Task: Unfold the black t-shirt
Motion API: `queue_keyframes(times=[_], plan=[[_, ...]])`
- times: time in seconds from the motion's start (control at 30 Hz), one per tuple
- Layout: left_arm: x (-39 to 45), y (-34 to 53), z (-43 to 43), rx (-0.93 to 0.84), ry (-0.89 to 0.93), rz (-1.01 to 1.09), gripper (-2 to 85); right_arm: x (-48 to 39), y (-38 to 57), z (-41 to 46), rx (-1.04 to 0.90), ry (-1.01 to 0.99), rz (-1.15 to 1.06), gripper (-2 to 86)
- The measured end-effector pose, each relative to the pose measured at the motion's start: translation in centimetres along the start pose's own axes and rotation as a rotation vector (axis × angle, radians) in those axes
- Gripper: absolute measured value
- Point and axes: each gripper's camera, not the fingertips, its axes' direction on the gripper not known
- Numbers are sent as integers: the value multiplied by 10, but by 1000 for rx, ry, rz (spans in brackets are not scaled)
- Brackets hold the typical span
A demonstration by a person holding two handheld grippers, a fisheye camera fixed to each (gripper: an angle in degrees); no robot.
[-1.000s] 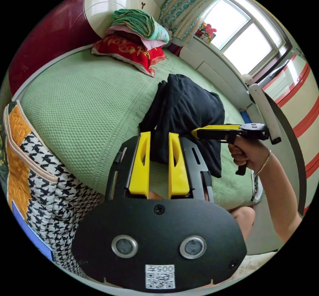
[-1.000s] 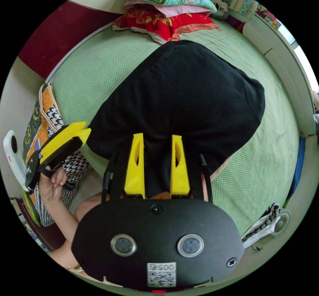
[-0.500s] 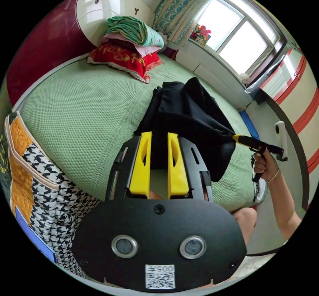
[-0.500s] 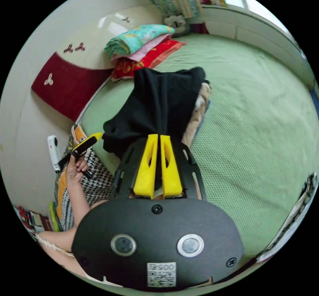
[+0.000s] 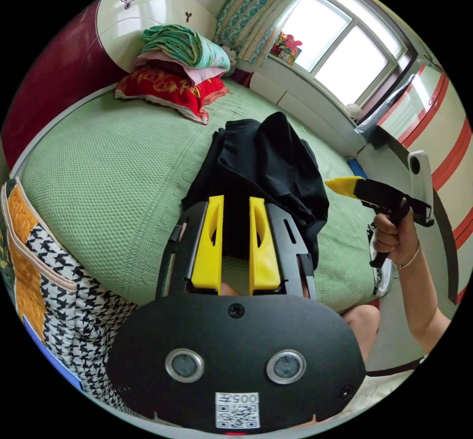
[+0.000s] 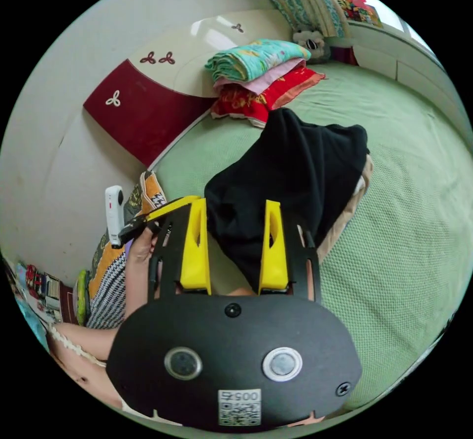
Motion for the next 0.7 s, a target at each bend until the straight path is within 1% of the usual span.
queue_keyframes(times=[0.17, 0.23, 0.27, 0.3, 0.33, 0.37, 0.43, 0.47, 0.53, 0.6, 0.63, 0.7], plan=[[0, 0, 1, -11, -51, -6, 89, -38, -17, 42, -112, 181, -51, 158], [-1, 0, 1, -11, -32, -10, 90, -51, -17, 65, -160, 271, -82, 148], [-2, 0, 0, -8, -16, -15, 90, -53, -16, 72, -183, 289, -94, 139], [-2, 0, 0, -7, -10, -18, 90, -56, -12, 86, -225, 350, -105, 119], [-2, 0, 0, -8, -12, -18, 89, -62, -7, 91, -215, 433, -126, 72], [-2, 0, 0, -13, -21, -16, 89, -66, -5, 90, -207, 440, -144, 49], [-1, 1, 0, -19, -41, -13, 89, -77, 5, 64, -108, 419, -121, 8], [-1, 1, 0, -20, -46, -13, 88, -79, 8, 54, -69, 416, -119, 7], [-2, 1, 1, -22, -24, -15, 87, -82, 24, 13, 96, 397, -91, 14], [0, 1, 6, -45, 36, -7, 87, -80, 33, -4, 131, 315, -81, 26], [2, 1, 8, -51, 41, -5, 87, -80, 36, -6, 102, 239, -108, 36], [10, 2, 14, -75, 1, 16, 89, -80, 38, 0, 49, 163, -111, 54]])
